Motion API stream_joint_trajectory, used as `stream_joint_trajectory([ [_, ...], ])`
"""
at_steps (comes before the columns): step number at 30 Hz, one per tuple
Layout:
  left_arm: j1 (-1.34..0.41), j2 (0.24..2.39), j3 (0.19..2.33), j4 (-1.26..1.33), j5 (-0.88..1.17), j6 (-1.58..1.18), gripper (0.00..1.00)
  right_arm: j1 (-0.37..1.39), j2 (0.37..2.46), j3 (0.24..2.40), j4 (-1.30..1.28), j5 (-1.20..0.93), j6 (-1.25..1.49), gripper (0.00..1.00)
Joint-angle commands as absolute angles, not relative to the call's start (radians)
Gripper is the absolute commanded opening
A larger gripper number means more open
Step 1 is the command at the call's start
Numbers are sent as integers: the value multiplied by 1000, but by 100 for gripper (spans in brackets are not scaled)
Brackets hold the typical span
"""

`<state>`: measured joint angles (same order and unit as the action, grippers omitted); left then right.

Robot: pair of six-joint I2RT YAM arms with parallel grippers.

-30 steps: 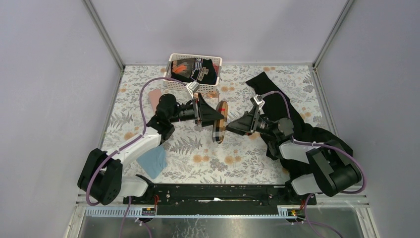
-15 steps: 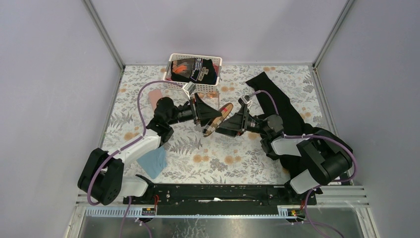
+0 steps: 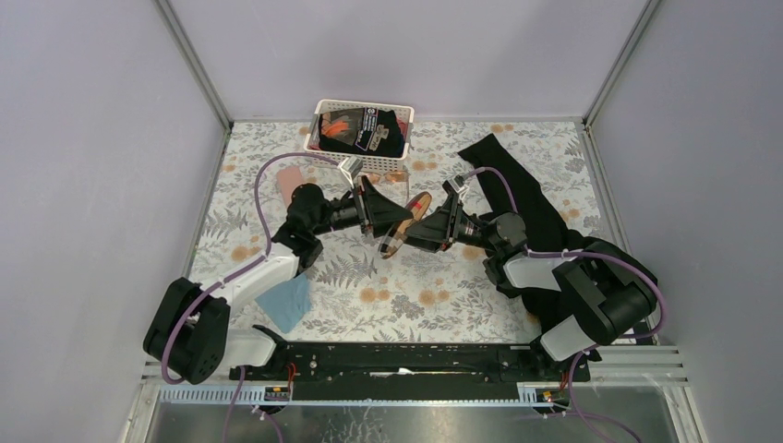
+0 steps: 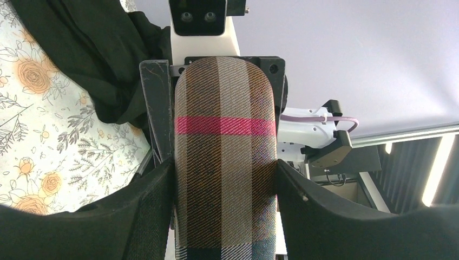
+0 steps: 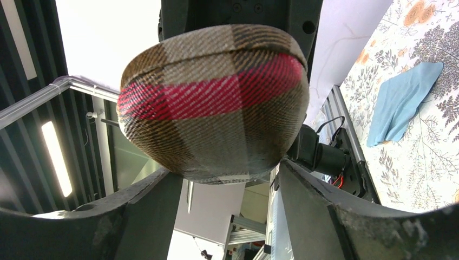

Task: Organize the sunglasses
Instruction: Place the sunglasses case at the center of the board.

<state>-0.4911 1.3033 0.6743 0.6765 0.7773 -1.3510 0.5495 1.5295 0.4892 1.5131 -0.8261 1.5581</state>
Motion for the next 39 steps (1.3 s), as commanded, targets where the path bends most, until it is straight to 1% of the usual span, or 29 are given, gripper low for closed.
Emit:
stream_joint_trajectory([
  [1,-494,1268,660,688,768,-1322,0,562,1538,528,1711,-800,1556,71],
  [2,-494,1266,657,679,767,-1318,0,562,1539,530,1710,-798,1556,71],
  [3,-494,1263,654,668,770,-1310,0,561,1539,532,1710,-797,1555,68],
  [4,-494,1261,656,651,772,-1300,0,562,1539,533,1710,-796,1555,63],
  [5,-494,1258,660,623,773,-1283,0,562,1538,534,1709,-794,1555,56],
  [7,-494,1249,673,565,772,-1246,0,562,1538,534,1709,-796,1554,47],
  [10,-494,1232,690,493,767,-1195,0,562,1542,538,1708,-805,1553,38],
  [12,-494,1226,700,451,766,-1169,1,562,1541,537,1708,-808,1551,37],
  [13,-494,1222,701,438,766,-1162,0,562,1541,537,1707,-810,1551,39],
  [14,-494,1219,700,434,765,-1159,0,562,1543,535,1706,-812,1550,43],
  [17,-493,1216,698,431,758,-1159,0,562,1543,527,1700,-814,1548,63],
  [18,-493,1216,698,431,756,-1160,0,561,1539,522,1693,-814,1544,73],
  [19,-493,1216,697,431,754,-1161,0,560,1533,516,1682,-811,1536,78],
  [22,-493,1214,693,428,753,-1163,0,556,1505,496,1616,-810,1497,86],
  [26,-493,1199,687,364,734,-1118,0,511,1446,472,1466,-821,1434,89],
  [27,-492,1196,690,318,713,-1080,0,488,1425,468,1389,-829,1405,89],
  [29,-495,1195,719,127,605,-953,0,436,1355,487,1036,-829,1245,88],
  [30,-497,1204,734,14,545,-893,0,418,1304,510,767,-781,1101,89],
  [31,-500,1211,739,-59,491,-845,0,409,1238,549,415,-701,947,91],
  [32,-505,1217,734,-96,450,-820,0,409,1203,589,216,-599,816,93],
  [33,-514,1218,721,-110,412,-805,0,408,1180,619,75,-520,722,94],
  [36,-593,1221,686,-109,254,-784,0,407,1148,683,-169,-371,575,96],
  [39,-717,1233,655,-74,39,-794,0,407,1133,690,-209,-342,555,96],
])
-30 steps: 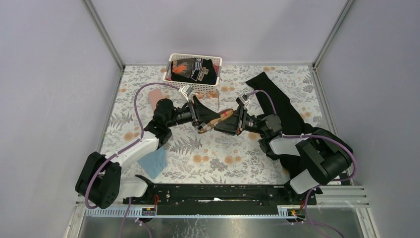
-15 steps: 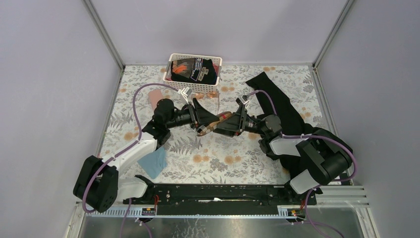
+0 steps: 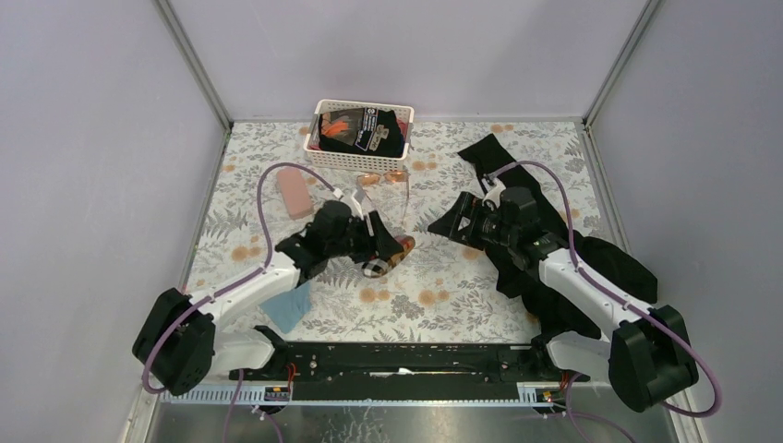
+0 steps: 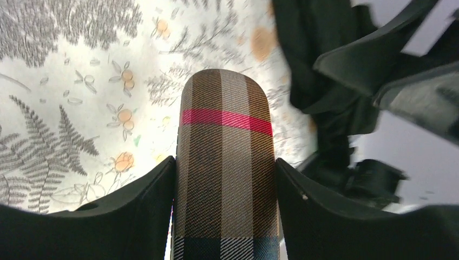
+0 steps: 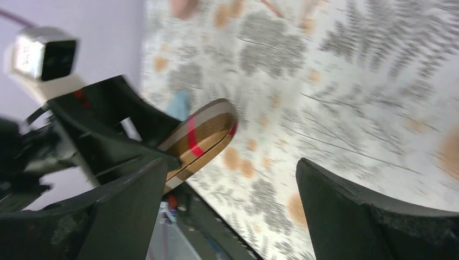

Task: Organize the sunglasses
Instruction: Place the sunglasses case at the center of the board, then pick up the sunglasses case from the center of the board.

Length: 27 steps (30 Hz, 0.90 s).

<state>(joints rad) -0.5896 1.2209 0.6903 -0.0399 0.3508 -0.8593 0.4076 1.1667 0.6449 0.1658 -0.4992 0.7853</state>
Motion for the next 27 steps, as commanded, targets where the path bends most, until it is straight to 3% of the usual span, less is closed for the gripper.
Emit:
stream_joint_trajectory([
  [1,-762,1238,641,-49,-28,-806,0,408,1130,684,-204,-345,563,96],
  [6,-904,1302,595,-5,-297,-935,0,408,1136,658,-155,-374,609,96],
  [11,-951,1374,560,38,-364,-1029,1,407,1146,665,-151,-369,607,96],
  [13,-971,1399,568,16,-374,-1042,18,408,1150,671,-156,-365,599,96],
  [16,-985,1418,578,2,-376,-1054,50,408,1157,672,-155,-362,596,96],
  [22,-1002,1436,642,-134,-359,-1026,97,407,1177,676,-142,-386,602,96],
  [27,-1029,1523,763,-360,-399,-1055,99,408,1183,674,-133,-390,601,96],
])
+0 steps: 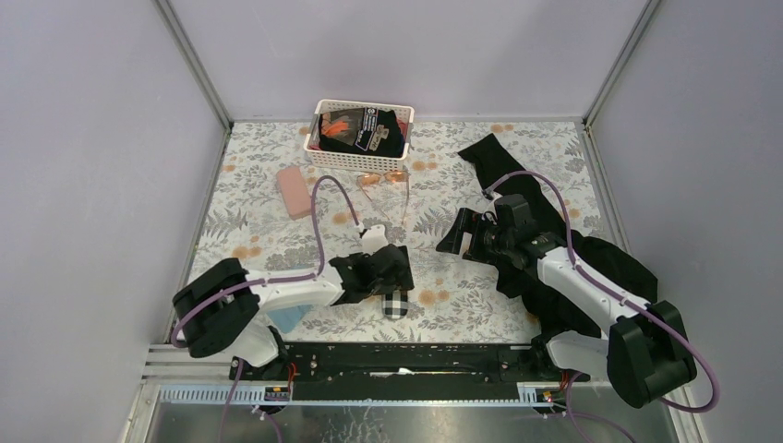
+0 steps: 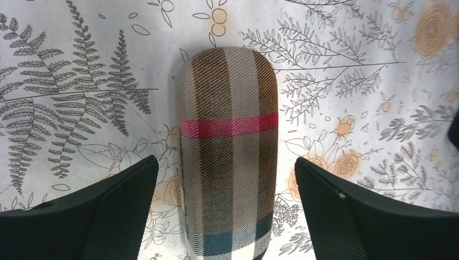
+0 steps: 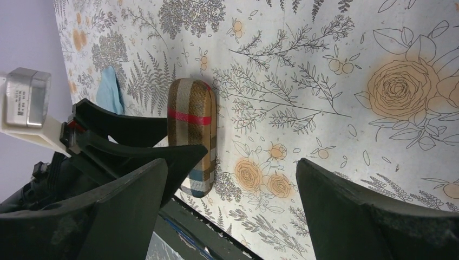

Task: Organize the sunglasses
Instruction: Pick up the sunglasses case from the center of the board.

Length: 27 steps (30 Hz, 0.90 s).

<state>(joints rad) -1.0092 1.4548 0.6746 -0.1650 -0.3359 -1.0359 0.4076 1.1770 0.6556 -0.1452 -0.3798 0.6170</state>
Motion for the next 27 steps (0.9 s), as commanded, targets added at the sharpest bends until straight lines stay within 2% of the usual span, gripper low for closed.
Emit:
stream_joint_trajectory([
  [1,-1033,1549,786,-385,-399,-1054,99,408,1186,674,-131,-394,601,96],
  [7,-1061,1681,891,-471,-404,-1057,99,408,1187,676,-128,-402,604,96],
  [9,-1062,1700,910,-485,-409,-1056,91,407,1182,676,-134,-402,603,96],
  [14,-1061,1697,964,-533,-411,-1034,25,408,1172,682,-152,-396,596,96],
  [15,-1059,1690,983,-550,-409,-1026,18,407,1169,683,-155,-396,595,96],
  [18,-1028,1629,1033,-554,-353,-959,9,407,1157,696,-161,-403,593,97],
  [20,-965,1528,1025,-489,-235,-903,5,407,1144,708,-161,-421,588,97],
  [22,-861,1413,955,-356,-23,-864,0,405,1127,710,-136,-457,595,98],
  [24,-744,1313,875,-182,201,-873,0,399,1112,705,-87,-521,616,98],
  [27,-616,1233,805,9,420,-916,0,397,1071,664,72,-628,686,98],
])
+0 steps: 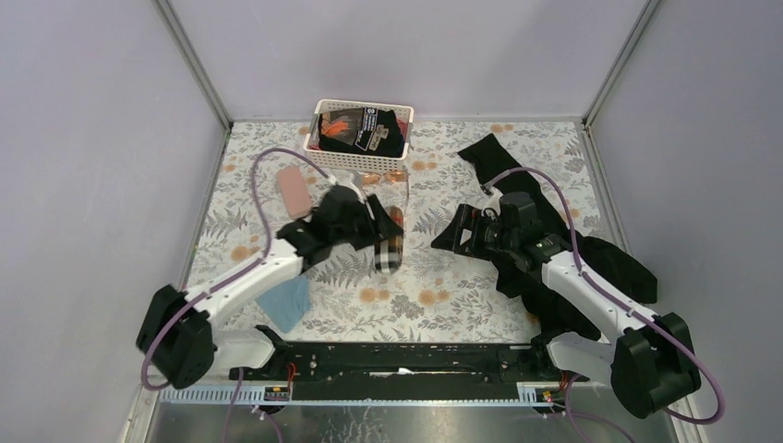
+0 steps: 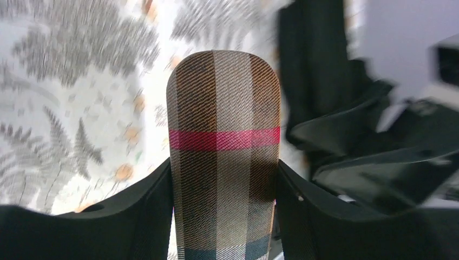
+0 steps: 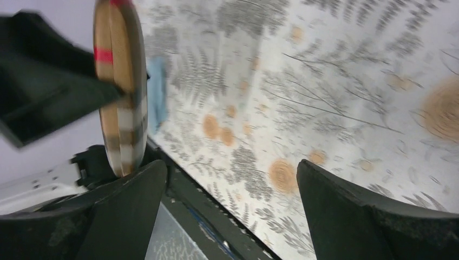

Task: Organize the sunglasses
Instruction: Pick up the sunglasses case from the center of the board.

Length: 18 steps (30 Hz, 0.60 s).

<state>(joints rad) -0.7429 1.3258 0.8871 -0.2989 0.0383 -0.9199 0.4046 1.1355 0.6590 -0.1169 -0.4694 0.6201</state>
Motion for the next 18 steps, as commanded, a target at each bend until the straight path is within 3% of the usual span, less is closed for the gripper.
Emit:
stream_joint_trajectory([
  [1,-591,1223,796,60,467,-925,0,397,1053,639,158,-664,726,98],
  [5,-538,1235,768,261,643,-1014,0,397,1029,495,582,-756,982,100],
  [7,-521,1261,743,421,727,-1104,0,396,1062,407,942,-771,1162,100],
  [10,-505,1299,693,687,773,-1249,0,399,1144,349,1213,-767,1300,100],
  [18,-503,1373,613,994,727,-1452,0,454,1203,353,1357,-725,1324,100],
])
